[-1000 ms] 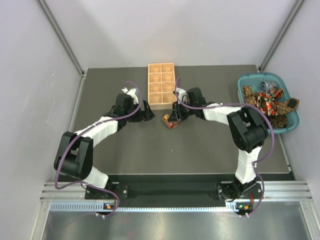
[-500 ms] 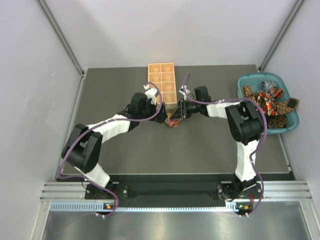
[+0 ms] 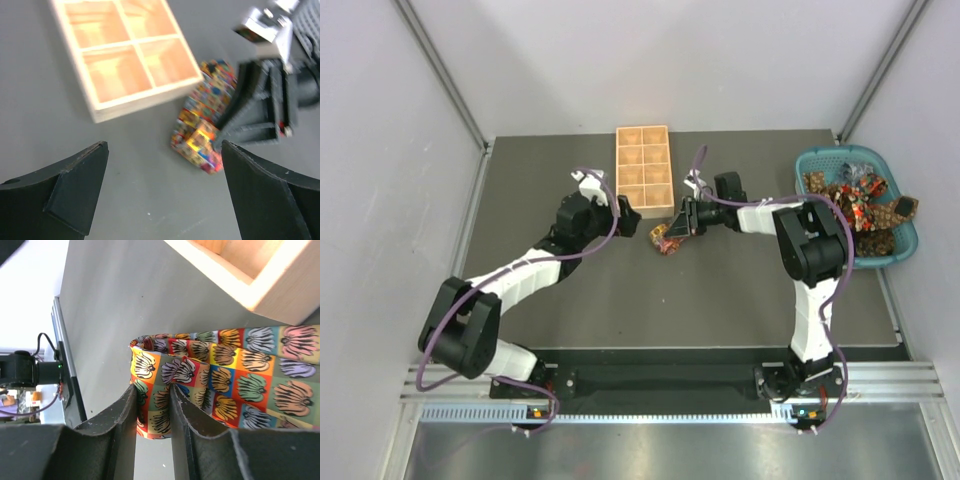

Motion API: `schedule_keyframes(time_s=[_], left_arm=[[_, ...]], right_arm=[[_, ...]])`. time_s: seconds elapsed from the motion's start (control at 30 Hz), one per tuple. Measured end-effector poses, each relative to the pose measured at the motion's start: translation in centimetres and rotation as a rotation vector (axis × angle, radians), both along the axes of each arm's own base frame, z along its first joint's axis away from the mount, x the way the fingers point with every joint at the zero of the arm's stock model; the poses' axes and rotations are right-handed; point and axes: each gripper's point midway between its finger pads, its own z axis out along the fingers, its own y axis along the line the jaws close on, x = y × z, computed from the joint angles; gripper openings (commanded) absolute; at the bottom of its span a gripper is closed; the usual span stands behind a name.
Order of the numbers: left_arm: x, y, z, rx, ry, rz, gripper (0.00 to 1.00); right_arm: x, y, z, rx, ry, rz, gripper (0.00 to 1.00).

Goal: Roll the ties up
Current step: Roll the tie

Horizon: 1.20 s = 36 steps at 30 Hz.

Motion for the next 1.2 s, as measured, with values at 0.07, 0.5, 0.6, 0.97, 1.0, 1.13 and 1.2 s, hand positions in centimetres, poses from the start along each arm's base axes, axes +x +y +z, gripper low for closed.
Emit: schedule_keyframes(time_s=[0.07,0.5,0.6,0.97,1.0,1.13,1.2], left_arm=[[-0.5,-1.2,-0.3,0.013,0.001,-0.069,0.99],[-1.7,-6.0,-4.6,0.138,0.027,-0.316,0.99],[-2.0,-6.8,-5.8,0.163,0.032,-0.376,0.99],[-1.4,-9.6,-8.5,0.233,0.068,-0.503,0.99],[-1.3,-9.7,-8.5,0.244,0.066,-0.514,0.99],[-0.8,-10.5,-9.1,0.306,0.044,-0.554,0.99],[-0.9,-10.8,-9.7,0.336,0.041,-0.571,0.99]], right_arm=[[0.1,-0.2,-0.1,0.0,0.007,-0.007,0.22],[0.9,-0.9,-0.6,0.032,0.065,-0.023,0.22],[0.9,-0.9,-0.5,0.037,0.071,-0.025,0.22],[1.0,-0.9,-0.5,0.044,0.082,-0.029,0.22],[1.0,-0.9,-0.5,0.046,0.085,-0.029,0.22],[1.0,-0.9,-0.5,0.053,0.09,-0.029,0.22],[1.0,-0.9,-0.5,0.054,0.09,-0.029,0.22]])
